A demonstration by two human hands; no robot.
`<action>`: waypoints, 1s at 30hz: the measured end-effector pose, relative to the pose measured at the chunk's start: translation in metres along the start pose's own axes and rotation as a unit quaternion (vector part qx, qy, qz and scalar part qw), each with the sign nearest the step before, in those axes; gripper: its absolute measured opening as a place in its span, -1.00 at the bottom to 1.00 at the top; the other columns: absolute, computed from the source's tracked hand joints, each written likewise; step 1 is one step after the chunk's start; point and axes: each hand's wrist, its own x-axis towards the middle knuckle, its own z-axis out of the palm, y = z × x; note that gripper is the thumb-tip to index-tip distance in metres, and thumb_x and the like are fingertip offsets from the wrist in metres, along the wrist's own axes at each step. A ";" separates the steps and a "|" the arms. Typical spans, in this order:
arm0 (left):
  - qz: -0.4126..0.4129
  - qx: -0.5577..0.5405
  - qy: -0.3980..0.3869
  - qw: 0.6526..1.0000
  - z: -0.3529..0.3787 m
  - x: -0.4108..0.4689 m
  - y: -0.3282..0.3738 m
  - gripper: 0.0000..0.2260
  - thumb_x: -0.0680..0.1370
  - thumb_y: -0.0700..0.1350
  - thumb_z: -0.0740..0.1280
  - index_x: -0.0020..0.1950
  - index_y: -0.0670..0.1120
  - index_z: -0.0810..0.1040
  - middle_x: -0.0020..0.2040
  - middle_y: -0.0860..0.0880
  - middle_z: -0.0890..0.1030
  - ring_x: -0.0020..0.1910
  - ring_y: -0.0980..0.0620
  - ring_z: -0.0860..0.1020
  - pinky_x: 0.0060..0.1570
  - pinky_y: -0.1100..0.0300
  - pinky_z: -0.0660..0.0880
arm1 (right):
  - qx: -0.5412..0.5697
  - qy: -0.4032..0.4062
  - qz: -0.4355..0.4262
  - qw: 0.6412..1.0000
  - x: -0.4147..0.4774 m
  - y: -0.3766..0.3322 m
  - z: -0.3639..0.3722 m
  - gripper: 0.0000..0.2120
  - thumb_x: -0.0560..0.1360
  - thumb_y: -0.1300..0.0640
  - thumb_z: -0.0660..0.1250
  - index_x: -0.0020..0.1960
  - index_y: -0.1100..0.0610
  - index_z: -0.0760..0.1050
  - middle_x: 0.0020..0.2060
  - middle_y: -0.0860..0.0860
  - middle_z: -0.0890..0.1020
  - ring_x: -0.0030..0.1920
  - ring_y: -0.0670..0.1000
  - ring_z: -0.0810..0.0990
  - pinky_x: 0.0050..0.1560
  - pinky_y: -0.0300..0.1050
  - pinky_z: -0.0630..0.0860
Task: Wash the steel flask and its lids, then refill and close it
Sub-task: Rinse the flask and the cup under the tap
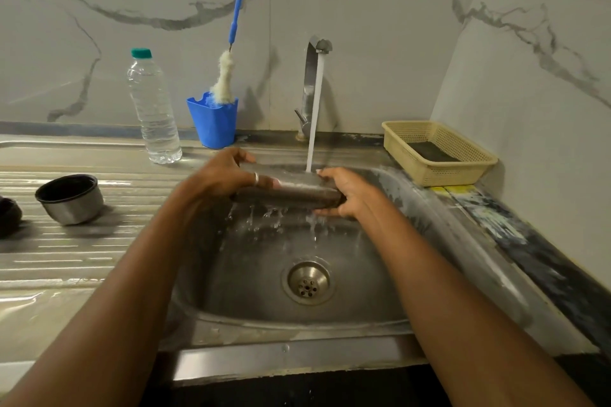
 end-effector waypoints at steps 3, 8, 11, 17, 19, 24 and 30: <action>0.042 -0.049 0.090 0.994 -0.004 -0.001 0.002 -0.31 0.31 0.08 0.62 0.36 -0.07 0.47 0.18 -0.06 0.54 0.14 -0.05 0.52 -0.01 0.17 0.46 | 0.013 -0.013 0.016 1.000 -0.002 0.000 -0.001 -0.78 0.56 0.06 0.40 0.16 0.08 0.50 0.18 0.23 0.54 0.13 0.22 0.61 0.07 0.23 0.64; 0.105 -0.139 0.175 0.969 0.003 0.001 0.014 -0.26 0.29 0.09 0.65 0.40 -0.04 0.47 0.23 0.05 0.52 0.21 0.04 0.52 0.17 0.16 0.53 | 0.034 -0.028 0.028 0.999 -0.001 0.001 -0.003 -0.83 0.60 0.04 0.35 0.13 0.10 0.53 0.13 0.24 0.54 0.14 0.26 0.60 0.13 0.24 0.62; 0.126 -0.180 0.194 0.956 0.008 0.002 0.020 -0.19 0.23 0.11 0.68 0.40 -0.03 0.46 0.26 0.08 0.56 0.22 0.10 0.54 0.30 0.11 0.52 | 0.051 -0.044 0.036 0.997 0.000 0.000 -0.004 -0.81 0.62 0.03 0.31 0.17 0.11 0.53 0.13 0.24 0.54 0.13 0.26 0.62 0.14 0.28 0.61; 0.144 -0.243 0.210 0.936 0.012 0.004 0.030 -0.19 0.22 0.08 0.69 0.39 0.01 0.45 0.18 0.12 0.59 0.12 0.18 0.60 0.19 0.13 0.59 | 0.043 -0.064 0.048 0.996 0.002 0.002 -0.004 -0.77 0.65 0.05 0.24 0.19 0.17 0.53 0.21 0.23 0.55 0.18 0.24 0.61 0.19 0.28 0.58; 0.151 -0.252 0.208 0.933 0.013 0.005 0.027 -0.21 0.23 0.07 0.69 0.38 0.02 0.45 0.19 0.10 0.59 0.11 0.16 0.60 0.16 0.14 0.60 | 0.053 -0.060 0.038 0.996 -0.001 0.001 -0.003 -0.80 0.66 0.05 0.24 0.14 0.16 0.54 0.14 0.21 0.57 0.18 0.22 0.61 0.20 0.23 0.58; 0.092 -0.232 0.181 0.951 0.004 0.011 0.005 -0.24 0.30 0.09 0.65 0.43 0.02 0.42 0.29 -0.02 0.55 0.17 0.04 0.58 0.18 0.09 0.60 | 0.147 -0.007 -0.036 0.988 -0.001 -0.009 -0.005 -0.72 0.53 0.00 0.45 0.08 0.17 0.50 0.09 0.20 0.59 0.13 0.16 0.60 0.14 0.07 0.62; 0.004 -0.072 -0.007 0.997 0.002 0.009 -0.014 -0.31 0.17 0.20 0.67 0.20 -0.03 0.58 0.05 -0.11 0.65 -0.03 -0.04 0.65 -0.13 0.10 0.63 | 0.211 0.006 -0.176 0.961 -0.002 -0.023 -0.003 -0.55 0.44 0.15 0.54 0.28 0.05 0.49 0.17 0.12 0.61 0.17 0.17 0.59 0.09 0.19 0.63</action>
